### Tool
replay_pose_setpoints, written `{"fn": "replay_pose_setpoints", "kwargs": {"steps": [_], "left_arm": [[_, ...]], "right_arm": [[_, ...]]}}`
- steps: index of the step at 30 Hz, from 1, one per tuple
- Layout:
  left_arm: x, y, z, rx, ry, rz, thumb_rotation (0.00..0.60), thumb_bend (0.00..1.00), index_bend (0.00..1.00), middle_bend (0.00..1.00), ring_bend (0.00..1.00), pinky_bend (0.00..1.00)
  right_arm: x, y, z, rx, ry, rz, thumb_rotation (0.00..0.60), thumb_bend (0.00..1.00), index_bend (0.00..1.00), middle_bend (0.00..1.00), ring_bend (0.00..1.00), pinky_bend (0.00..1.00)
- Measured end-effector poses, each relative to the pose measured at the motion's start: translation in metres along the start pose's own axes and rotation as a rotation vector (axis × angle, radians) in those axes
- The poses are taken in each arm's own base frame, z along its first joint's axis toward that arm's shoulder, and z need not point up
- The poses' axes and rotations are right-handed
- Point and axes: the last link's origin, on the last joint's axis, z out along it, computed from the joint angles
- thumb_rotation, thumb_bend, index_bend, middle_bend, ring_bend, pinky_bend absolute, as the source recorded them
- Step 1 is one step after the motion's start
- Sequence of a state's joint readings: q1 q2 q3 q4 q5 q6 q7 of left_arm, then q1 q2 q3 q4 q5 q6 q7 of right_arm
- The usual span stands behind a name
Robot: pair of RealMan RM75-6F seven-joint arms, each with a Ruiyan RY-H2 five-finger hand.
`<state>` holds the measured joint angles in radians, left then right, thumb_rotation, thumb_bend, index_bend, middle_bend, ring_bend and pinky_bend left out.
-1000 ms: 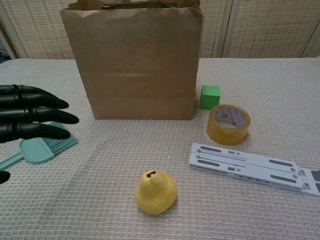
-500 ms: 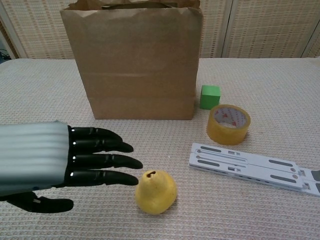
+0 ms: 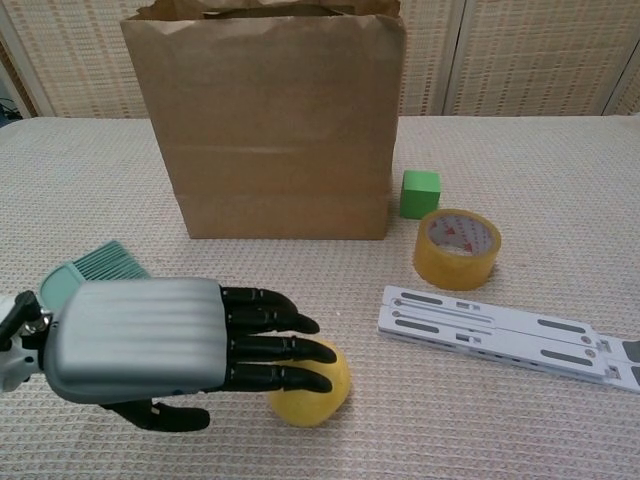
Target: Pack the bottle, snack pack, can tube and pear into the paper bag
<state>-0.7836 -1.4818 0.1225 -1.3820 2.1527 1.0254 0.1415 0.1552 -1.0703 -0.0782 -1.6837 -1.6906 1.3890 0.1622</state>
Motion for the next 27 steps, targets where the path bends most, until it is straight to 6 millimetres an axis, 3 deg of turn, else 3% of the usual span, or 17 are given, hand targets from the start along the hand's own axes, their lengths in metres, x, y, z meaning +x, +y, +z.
{"fn": "replay_pose_setpoints", "kwargs": {"steps": [4, 16, 27], "left_arm": [[-0.002, 0.001, 0.002, -0.005, -0.013, 0.0, 0.6, 0.36, 0.0, 0.0, 0.0, 0.1], [0.005, 0.014, 0.017, -0.036, 0.008, -0.028, 0.6, 0.36, 0.0, 0.0, 0.0, 0.1], [0.016, 0.019, 0.042, -0.049, 0.048, -0.03, 0.6, 0.36, 0.0, 0.0, 0.0, 0.11]], "right_arm": [[0.001, 0.0, -0.001, 0.057, 0.076, 0.044, 0.6, 0.03, 0.0, 0.0, 0.0, 0.0], [-0.002, 0.002, -0.002, 0.04, 0.049, 0.03, 0.6, 0.03, 0.0, 0.0, 0.0, 0.0], [-0.001, 0.002, -0.002, 0.032, 0.056, 0.028, 0.6, 0.03, 0.0, 0.0, 0.0, 0.0]]}}
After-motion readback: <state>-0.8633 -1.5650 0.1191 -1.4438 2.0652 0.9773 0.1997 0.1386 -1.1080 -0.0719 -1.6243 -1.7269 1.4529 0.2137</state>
